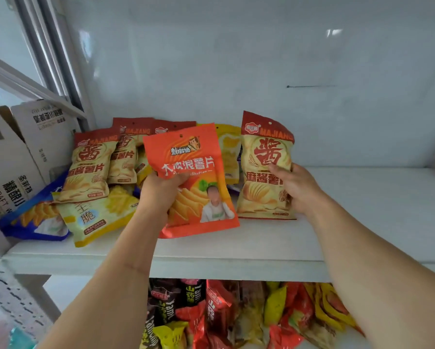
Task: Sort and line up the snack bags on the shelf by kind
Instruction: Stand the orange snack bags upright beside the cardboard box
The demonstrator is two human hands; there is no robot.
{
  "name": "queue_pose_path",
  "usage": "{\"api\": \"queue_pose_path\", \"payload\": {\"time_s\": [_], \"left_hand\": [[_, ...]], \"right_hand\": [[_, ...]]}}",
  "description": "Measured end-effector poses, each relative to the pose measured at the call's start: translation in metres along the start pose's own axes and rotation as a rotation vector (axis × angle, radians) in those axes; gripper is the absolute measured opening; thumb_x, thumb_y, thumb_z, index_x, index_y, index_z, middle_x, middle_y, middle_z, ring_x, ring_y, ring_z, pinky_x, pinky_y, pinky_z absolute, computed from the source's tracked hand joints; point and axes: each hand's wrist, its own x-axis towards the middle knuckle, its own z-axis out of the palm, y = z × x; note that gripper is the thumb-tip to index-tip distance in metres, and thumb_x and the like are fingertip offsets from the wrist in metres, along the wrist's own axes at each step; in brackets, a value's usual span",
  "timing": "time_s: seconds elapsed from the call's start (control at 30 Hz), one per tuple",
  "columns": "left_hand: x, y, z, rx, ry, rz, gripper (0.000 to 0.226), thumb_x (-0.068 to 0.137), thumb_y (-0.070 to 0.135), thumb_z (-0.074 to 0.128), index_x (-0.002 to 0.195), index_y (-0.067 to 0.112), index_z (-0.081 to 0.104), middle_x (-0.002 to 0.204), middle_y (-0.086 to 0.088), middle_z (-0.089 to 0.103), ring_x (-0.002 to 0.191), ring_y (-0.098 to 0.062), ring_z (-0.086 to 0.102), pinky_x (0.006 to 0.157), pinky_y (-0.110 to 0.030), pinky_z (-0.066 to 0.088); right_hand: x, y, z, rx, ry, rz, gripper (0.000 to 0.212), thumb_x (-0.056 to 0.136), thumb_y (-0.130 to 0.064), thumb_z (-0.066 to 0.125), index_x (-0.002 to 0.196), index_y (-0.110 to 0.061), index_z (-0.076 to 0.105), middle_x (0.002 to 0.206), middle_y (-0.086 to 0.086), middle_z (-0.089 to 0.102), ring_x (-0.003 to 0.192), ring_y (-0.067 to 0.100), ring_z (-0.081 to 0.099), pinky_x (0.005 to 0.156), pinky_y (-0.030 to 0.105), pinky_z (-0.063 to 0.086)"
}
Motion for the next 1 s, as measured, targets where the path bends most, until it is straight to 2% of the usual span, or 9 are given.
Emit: {"api": "queue_pose_path", "payload": {"time_s": [0.3, 0.4, 0.53, 0.63, 0.67, 0.77, 0.83, 0.9, 1.0], "left_hand": [[-0.108, -0.014, 0.152, -0.235, -0.459, -0.089, 0.041, 0.086, 0.011, 0.076, 0.124, 0.006, 0.065, 0.114, -0.016, 0.074, 0.101, -0.035, 0.072, 0.088, -0.047, 0.059], [-0.139, -0.016, 0.203, -0.283, -0.476, -0.125, 0.039, 0.084, 0.01, 0.076, 0.122, 0.005, 0.066, 0.111, -0.017, 0.075, 0.094, -0.033, 0.074, 0.079, -0.041, 0.061], [-0.168, -0.022, 0.262, -0.319, -0.462, -0.14, 0.044, 0.082, 0.008, 0.079, 0.122, 0.001, 0.062, 0.103, -0.016, 0.077, 0.09, -0.035, 0.075, 0.074, -0.044, 0.061], [-0.175, -0.025, 0.304, -0.303, -0.47, -0.147, 0.009, 0.085, 0.005, 0.076, 0.092, 0.011, 0.074, 0.091, -0.013, 0.078, 0.078, -0.03, 0.075, 0.077, -0.046, 0.062], [-0.175, -0.026, 0.318, -0.297, -0.488, -0.152, 0.007, 0.084, 0.006, 0.075, 0.089, 0.012, 0.077, 0.094, -0.015, 0.078, 0.08, -0.029, 0.075, 0.079, -0.046, 0.062], [-0.166, -0.03, 0.36, -0.274, -0.529, -0.163, 0.028, 0.081, 0.012, 0.078, 0.107, 0.005, 0.074, 0.104, -0.018, 0.076, 0.085, -0.031, 0.075, 0.077, -0.042, 0.061], [-0.159, -0.033, 0.387, -0.273, -0.541, -0.166, 0.033, 0.08, 0.013, 0.079, 0.111, 0.004, 0.072, 0.103, -0.017, 0.077, 0.086, -0.031, 0.075, 0.074, -0.04, 0.061], [-0.154, -0.034, 0.414, -0.274, -0.555, -0.169, 0.032, 0.081, 0.013, 0.079, 0.111, 0.005, 0.071, 0.102, -0.016, 0.077, 0.088, -0.032, 0.075, 0.077, -0.042, 0.061], [-0.149, -0.035, 0.454, -0.258, -0.561, -0.178, 0.032, 0.081, 0.013, 0.079, 0.111, 0.006, 0.071, 0.101, -0.015, 0.077, 0.09, -0.034, 0.075, 0.08, -0.044, 0.062]], "right_hand": [[-0.05, -0.001, -0.166, 0.055, 0.188, -0.033, 0.03, 0.085, -0.026, 0.077, 0.11, -0.01, 0.069, 0.098, 0.008, 0.077, 0.085, 0.026, 0.075, 0.078, 0.048, 0.06], [-0.062, -0.002, -0.221, 0.074, 0.229, -0.054, 0.028, 0.084, -0.023, 0.078, 0.107, -0.01, 0.07, 0.096, 0.009, 0.077, 0.085, 0.028, 0.075, 0.078, 0.048, 0.06], [-0.066, -0.003, -0.286, 0.061, 0.286, -0.083, 0.024, 0.085, -0.023, 0.077, 0.105, -0.012, 0.071, 0.092, 0.005, 0.078, 0.084, 0.026, 0.075, 0.074, 0.044, 0.06], [-0.058, -0.006, -0.326, 0.045, 0.323, -0.102, 0.018, 0.086, -0.023, 0.077, 0.101, -0.015, 0.071, 0.091, 0.003, 0.078, 0.081, 0.022, 0.075, 0.073, 0.04, 0.061], [-0.053, -0.007, -0.338, 0.038, 0.332, -0.111, 0.018, 0.086, -0.023, 0.077, 0.101, -0.015, 0.072, 0.093, 0.003, 0.078, 0.08, 0.021, 0.075, 0.073, 0.039, 0.06], [-0.033, -0.01, -0.374, 0.019, 0.342, -0.141, 0.008, 0.087, -0.02, 0.075, 0.092, -0.024, 0.069, 0.093, -0.001, 0.076, 0.076, 0.015, 0.073, 0.071, 0.034, 0.059], [-0.017, -0.01, -0.396, 0.012, 0.344, -0.155, 0.013, 0.089, -0.019, 0.073, 0.086, -0.029, 0.066, 0.09, -0.004, 0.075, 0.078, 0.015, 0.072, 0.074, 0.036, 0.059], [0.0, -0.008, -0.417, -0.007, 0.346, -0.142, 0.011, 0.088, -0.021, 0.074, 0.098, -0.024, 0.07, 0.091, -0.003, 0.076, 0.082, 0.017, 0.074, 0.078, 0.04, 0.06], [0.029, -0.008, -0.449, -0.02, 0.366, -0.121, 0.038, 0.085, -0.027, 0.077, 0.121, -0.021, 0.067, 0.098, -0.001, 0.077, 0.09, 0.02, 0.074, 0.082, 0.046, 0.06]]}}
